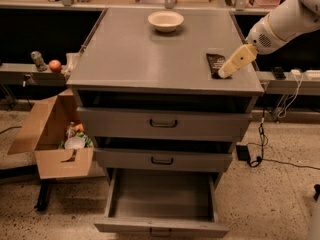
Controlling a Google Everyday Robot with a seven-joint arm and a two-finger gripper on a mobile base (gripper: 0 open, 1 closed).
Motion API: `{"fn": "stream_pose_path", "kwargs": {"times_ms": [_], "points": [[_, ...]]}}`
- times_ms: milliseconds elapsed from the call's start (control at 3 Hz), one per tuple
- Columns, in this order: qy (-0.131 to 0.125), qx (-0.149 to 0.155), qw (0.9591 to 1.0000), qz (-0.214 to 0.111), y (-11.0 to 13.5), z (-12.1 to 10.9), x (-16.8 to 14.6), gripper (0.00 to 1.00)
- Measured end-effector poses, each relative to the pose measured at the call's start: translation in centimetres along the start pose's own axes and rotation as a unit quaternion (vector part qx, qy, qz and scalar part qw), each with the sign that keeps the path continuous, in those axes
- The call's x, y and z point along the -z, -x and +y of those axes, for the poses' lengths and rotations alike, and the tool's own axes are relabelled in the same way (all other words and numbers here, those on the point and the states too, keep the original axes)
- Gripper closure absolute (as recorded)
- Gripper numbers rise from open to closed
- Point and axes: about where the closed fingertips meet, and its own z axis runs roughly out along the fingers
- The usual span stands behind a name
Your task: Place rxbar chocolate into bottom drawer
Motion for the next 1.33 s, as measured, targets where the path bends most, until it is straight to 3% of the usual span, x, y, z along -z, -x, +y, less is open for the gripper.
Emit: {"fn": "stream_pose_path", "kwargs": {"times_ms": [667, 1333], "points": [[-0.002, -0.054, 0.9985, -0.01, 0.6, -2.3, -5.8, 0.0], [-0.017, -0.074, 0.9971, -0.006, 1.0, -3.1, -8.6, 0.0]]}}
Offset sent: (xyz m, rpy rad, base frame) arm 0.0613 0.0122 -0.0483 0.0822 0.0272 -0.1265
